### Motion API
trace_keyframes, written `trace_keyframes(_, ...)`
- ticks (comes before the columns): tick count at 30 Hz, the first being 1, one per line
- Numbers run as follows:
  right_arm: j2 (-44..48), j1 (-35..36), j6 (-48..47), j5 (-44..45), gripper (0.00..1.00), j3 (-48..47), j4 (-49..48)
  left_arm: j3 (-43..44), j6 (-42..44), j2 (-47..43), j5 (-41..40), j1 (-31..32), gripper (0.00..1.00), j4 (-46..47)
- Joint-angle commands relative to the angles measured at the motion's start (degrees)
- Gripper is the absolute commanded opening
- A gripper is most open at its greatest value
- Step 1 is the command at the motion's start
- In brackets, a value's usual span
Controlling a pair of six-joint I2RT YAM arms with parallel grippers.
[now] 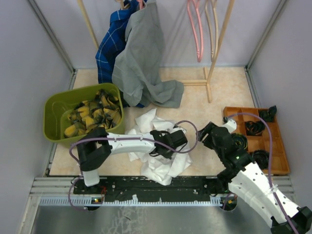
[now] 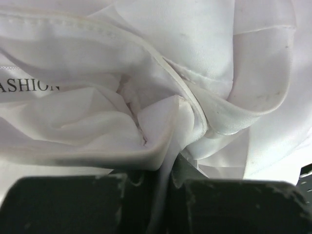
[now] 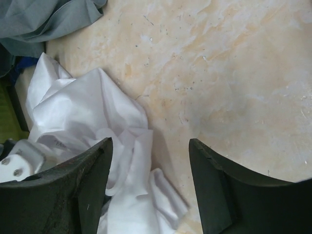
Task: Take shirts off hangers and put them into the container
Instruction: Pick up the shirt from the center of the board, then place the shirt in the bin.
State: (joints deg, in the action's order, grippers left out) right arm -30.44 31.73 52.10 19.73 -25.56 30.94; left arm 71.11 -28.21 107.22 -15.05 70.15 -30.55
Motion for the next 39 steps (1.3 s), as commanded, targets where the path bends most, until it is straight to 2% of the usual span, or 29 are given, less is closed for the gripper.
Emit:
trace_keyframes(1,0.09,-0.07,0.06,2.68,0.64,-2.13,-2.01,-2.55,1.36,-7.94,-8.55,-0.41,0.00,-3.24)
trace_keyframes(10,0.16,-0.08,0.29,2.64,0.66,-1.61,-2.33,-0.84,8.62,-29.46,-26.35,-0.41,0.00,-1.07)
trace_keyframes(13,0.14,-0.04,0.20,2.64,0.65,-1.56,-2.78,0.66,11.01,-35.02,-32.85,-0.45,0.00,-3.02)
trace_keyframes(16,0.10,-0.08,0.20,2.40,0.66,-1.28,-3.28,3.99,13.68,-38.92,-38.04,-0.93,0.00,-6.56)
trace_keyframes(22,-0.31,-0.08,0.16,1.85,0.66,-0.91,-4.29,11.63,14.84,-41.28,-44.62,-2.11,0.00,-14.38)
trace_keyframes(26,-0.52,-0.05,0.27,1.38,0.66,-0.79,-4.52,12.61,12.77,-41.85,-42.78,-5.85,0.00,-17.90)
trace_keyframes(31,-0.52,-0.08,-0.12,1.60,0.67,-0.95,-4.29,11.91,9.02,-42.76,-34.74,-16.61,0.00,-19.79)
trace_keyframes(39,-0.65,-0.04,-0.18,1.66,0.67,-0.33,-4.87,12.71,8.32,-45.65,-34.38,-28.49,0.00,-22.08)
